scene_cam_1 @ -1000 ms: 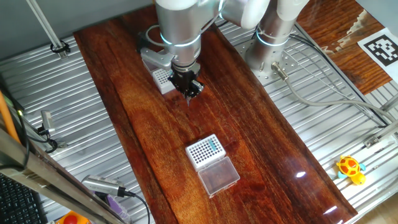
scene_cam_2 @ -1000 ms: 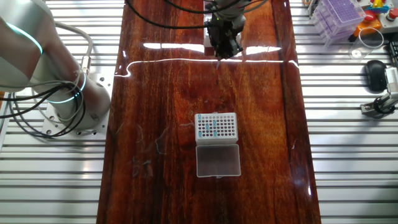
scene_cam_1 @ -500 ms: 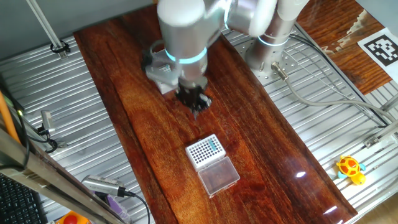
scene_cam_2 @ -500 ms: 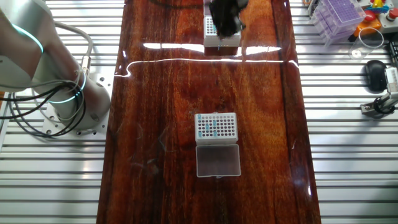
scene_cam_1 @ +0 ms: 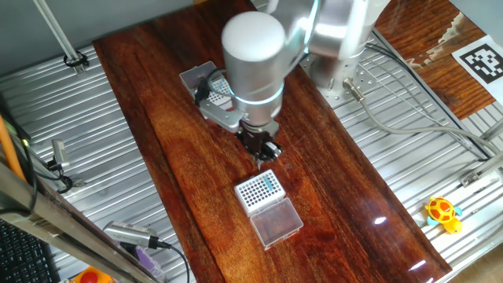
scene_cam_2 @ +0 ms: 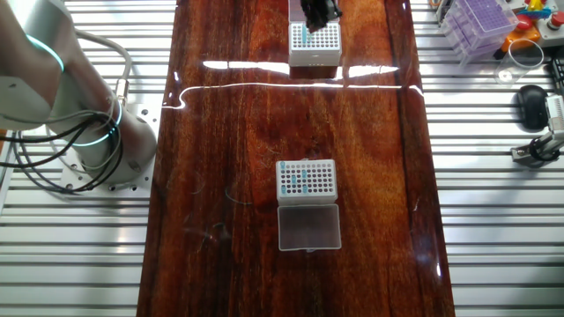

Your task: Transfer all medium pipette tips from one holder to another

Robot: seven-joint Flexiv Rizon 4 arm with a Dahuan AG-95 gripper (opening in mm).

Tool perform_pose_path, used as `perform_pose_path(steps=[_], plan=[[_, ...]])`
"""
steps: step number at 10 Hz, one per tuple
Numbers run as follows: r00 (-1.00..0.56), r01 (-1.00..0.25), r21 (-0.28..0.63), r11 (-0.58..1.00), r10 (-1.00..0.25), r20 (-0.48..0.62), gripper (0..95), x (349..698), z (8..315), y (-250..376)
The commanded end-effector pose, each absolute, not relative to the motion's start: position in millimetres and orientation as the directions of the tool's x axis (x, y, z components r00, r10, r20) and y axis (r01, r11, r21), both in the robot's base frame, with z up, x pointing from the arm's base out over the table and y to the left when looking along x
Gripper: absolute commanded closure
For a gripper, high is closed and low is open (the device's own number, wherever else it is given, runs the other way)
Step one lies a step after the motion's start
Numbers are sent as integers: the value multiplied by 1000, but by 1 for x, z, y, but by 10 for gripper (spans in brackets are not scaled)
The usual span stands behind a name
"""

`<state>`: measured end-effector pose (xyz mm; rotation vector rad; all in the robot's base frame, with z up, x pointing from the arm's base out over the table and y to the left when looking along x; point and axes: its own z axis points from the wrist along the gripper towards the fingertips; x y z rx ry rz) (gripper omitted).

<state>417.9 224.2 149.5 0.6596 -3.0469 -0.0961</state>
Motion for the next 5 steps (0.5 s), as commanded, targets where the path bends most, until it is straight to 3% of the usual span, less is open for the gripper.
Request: perform_pose_path(steps=[1, 5], plan=[[-923, -384, 74, 921, -385, 3, 950, 419, 145, 234], [-926, -378, 76, 923, -379, -2, 950, 418, 142, 234]])
